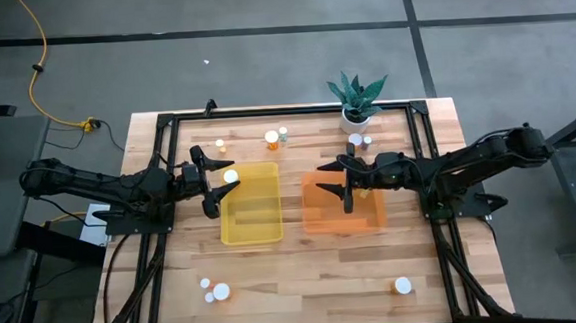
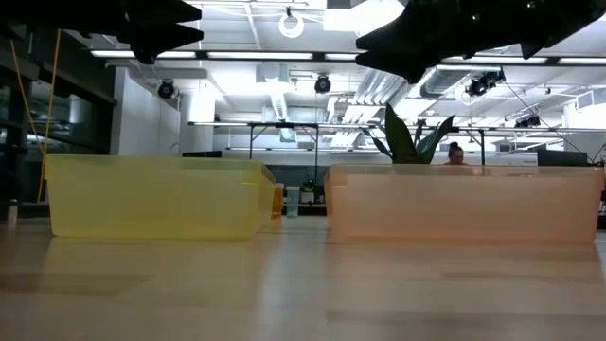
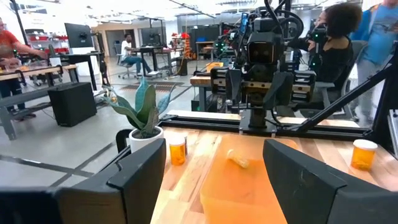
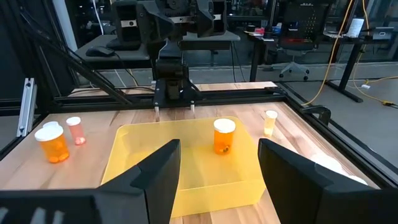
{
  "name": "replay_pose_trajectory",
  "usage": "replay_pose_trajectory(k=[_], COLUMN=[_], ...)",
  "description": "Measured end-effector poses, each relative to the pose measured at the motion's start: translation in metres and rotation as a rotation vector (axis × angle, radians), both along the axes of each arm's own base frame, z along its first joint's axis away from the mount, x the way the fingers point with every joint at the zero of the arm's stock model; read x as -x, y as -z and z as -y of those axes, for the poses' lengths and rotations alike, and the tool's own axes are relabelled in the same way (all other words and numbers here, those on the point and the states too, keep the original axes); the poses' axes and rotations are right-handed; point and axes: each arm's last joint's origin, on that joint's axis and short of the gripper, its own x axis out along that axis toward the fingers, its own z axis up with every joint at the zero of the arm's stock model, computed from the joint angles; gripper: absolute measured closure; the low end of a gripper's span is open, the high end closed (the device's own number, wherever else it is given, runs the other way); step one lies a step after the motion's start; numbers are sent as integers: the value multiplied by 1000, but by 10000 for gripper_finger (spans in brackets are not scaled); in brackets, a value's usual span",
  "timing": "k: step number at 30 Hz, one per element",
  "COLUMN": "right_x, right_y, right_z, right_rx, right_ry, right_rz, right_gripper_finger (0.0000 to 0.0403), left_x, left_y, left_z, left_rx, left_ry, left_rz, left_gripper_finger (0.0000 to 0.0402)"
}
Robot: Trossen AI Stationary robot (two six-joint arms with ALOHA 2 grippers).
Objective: Pick and place medicine bottles into bin by pill shape (circle, oval)
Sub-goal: Put the small yellow tablet bottle into the orange bin
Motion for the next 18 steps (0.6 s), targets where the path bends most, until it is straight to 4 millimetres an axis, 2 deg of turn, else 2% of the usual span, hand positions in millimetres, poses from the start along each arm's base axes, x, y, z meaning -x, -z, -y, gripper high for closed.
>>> replay_pose_trajectory(k=[2, 7, 18], right_x=[0, 0, 0], right_y=[0, 0, 0], right_z=[0, 0, 0], right_rx=[0, -4, -4], right_ry=[0, 1, 2], right_rz=[0, 1, 3], right_gripper_finger=[194, 194, 194], left_x=[1, 7, 23], left_y=[0, 12, 49], left_z=[-1, -17, -67], left_rx=[16, 156, 449], left_ry=[-48, -537, -826], left_rz=[6, 5, -108], left_gripper_finger=[145, 145, 145])
